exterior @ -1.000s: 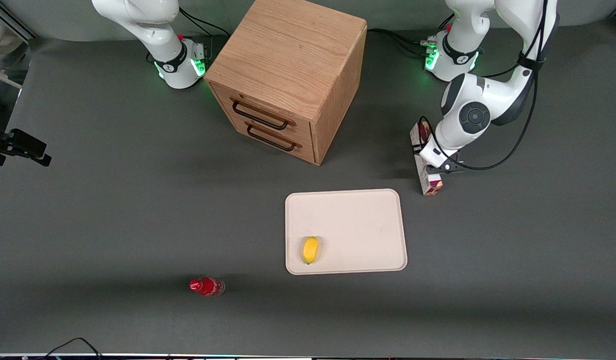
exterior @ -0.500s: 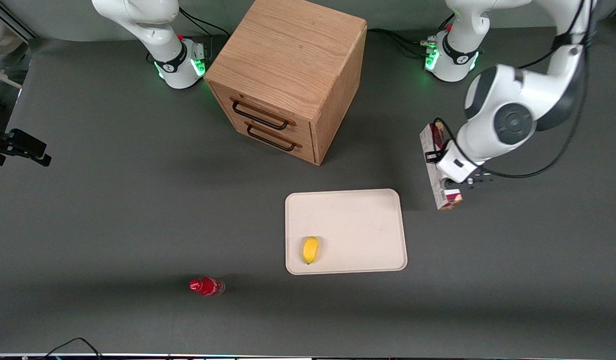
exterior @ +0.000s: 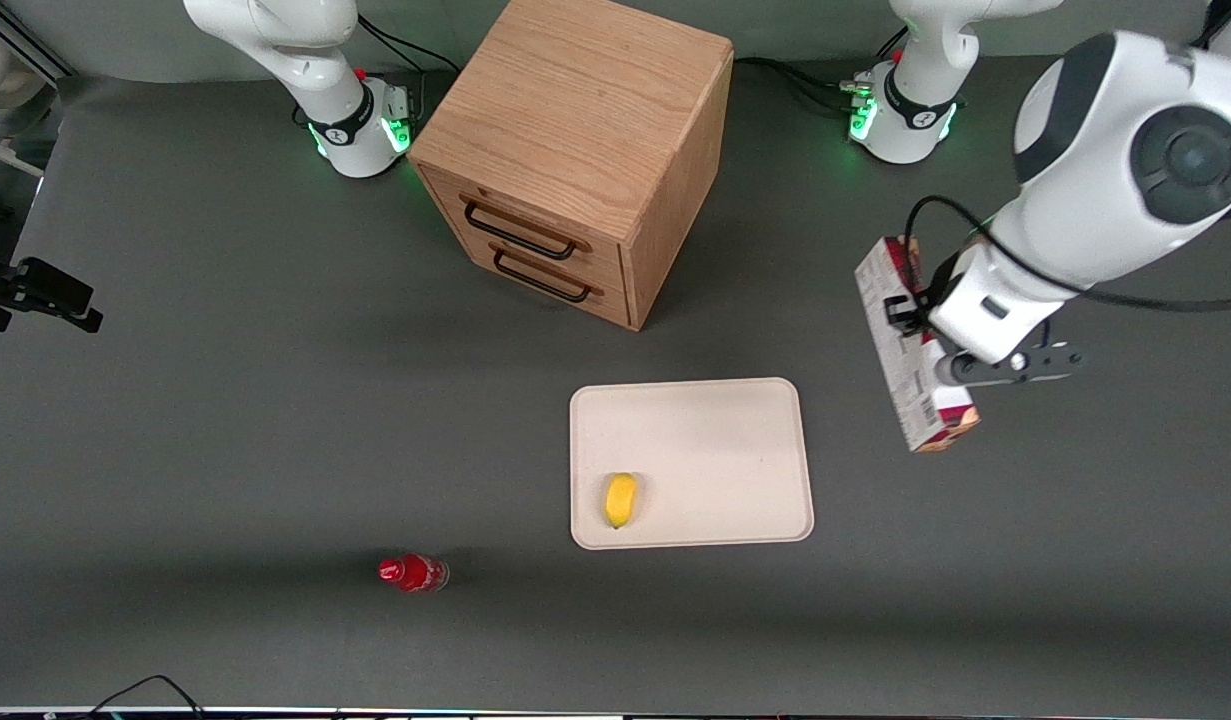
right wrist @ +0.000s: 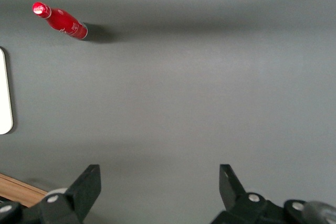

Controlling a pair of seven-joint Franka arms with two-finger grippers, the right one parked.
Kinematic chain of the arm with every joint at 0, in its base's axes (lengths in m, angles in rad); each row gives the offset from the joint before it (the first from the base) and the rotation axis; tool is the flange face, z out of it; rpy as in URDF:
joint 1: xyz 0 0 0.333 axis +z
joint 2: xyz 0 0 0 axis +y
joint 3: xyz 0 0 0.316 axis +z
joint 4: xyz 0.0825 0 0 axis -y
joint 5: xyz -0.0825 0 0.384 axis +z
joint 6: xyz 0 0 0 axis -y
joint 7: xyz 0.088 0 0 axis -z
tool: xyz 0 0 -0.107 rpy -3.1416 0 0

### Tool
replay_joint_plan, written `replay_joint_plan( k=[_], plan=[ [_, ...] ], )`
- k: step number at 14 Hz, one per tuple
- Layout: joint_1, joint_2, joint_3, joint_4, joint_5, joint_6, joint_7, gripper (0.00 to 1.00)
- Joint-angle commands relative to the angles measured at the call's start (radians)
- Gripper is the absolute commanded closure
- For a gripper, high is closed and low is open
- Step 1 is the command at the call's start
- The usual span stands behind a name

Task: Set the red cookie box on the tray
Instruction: 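Lift the cookie box with the left gripper and carry it over the tray, then lower the cookie box onto the tray beside the lemon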

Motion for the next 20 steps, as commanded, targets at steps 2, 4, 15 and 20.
replay_joint_plan(
  k=[2,4,15,20],
  plan=[
    [-0.036,0.311,-0.113,0.178,0.152,0.061,-0.167,1.00],
    [-0.058,0.388,-0.114,0.164,0.187,0.129,-0.168,1.00],
    [-0.046,0.524,-0.102,0.112,0.257,0.304,-0.165,0.00],
    [-0.013,0.365,-0.104,0.156,0.212,0.050,-0.155,0.00]
  ],
)
